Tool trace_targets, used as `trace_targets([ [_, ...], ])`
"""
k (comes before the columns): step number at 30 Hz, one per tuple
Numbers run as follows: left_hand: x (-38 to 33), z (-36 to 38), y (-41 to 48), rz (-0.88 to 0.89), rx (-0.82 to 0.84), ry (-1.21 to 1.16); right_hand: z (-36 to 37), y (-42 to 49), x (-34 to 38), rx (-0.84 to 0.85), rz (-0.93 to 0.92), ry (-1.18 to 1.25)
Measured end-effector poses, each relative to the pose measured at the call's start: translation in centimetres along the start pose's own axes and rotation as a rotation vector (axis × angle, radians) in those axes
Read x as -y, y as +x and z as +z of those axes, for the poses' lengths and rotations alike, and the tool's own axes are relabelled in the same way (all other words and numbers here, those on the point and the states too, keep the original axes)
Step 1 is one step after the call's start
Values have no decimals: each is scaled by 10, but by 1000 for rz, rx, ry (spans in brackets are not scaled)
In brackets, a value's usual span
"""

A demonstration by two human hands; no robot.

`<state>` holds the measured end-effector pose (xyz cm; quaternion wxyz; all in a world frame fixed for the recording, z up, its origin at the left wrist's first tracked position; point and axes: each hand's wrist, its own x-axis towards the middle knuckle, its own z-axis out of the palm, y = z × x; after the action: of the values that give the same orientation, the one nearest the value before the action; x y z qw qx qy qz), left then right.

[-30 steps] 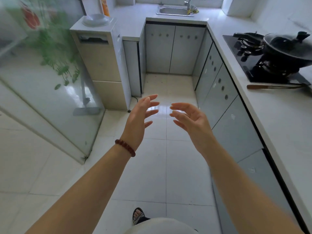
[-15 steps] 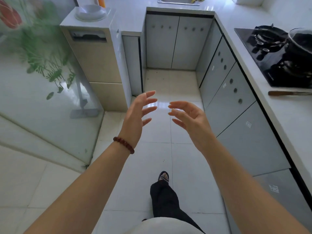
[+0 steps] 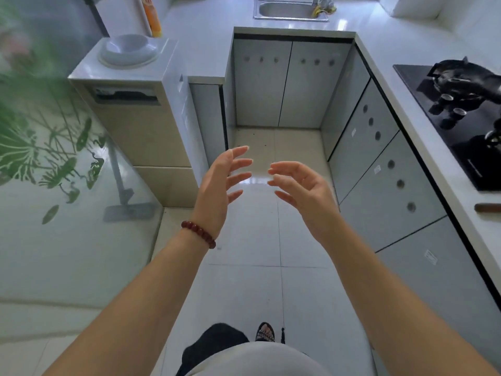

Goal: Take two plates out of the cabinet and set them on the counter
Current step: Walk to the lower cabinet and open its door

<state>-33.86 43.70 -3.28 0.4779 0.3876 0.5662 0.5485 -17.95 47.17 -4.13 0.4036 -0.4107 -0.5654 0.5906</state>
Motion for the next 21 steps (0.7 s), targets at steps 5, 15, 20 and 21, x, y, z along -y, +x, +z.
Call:
trace_targets([
  [5, -2, -15, 68, -4, 16, 2, 9, 64, -5, -5, 29, 13],
  [15, -38, -41, 240, 8, 190, -6, 28, 222, 10, -154, -22, 30],
  [20, -43, -42, 303, -9, 261, 8, 28, 276, 9, -229, -12, 56],
  [21, -43, -40, 315, -18, 271, 8, 27, 285, 8, -241, -6, 58],
])
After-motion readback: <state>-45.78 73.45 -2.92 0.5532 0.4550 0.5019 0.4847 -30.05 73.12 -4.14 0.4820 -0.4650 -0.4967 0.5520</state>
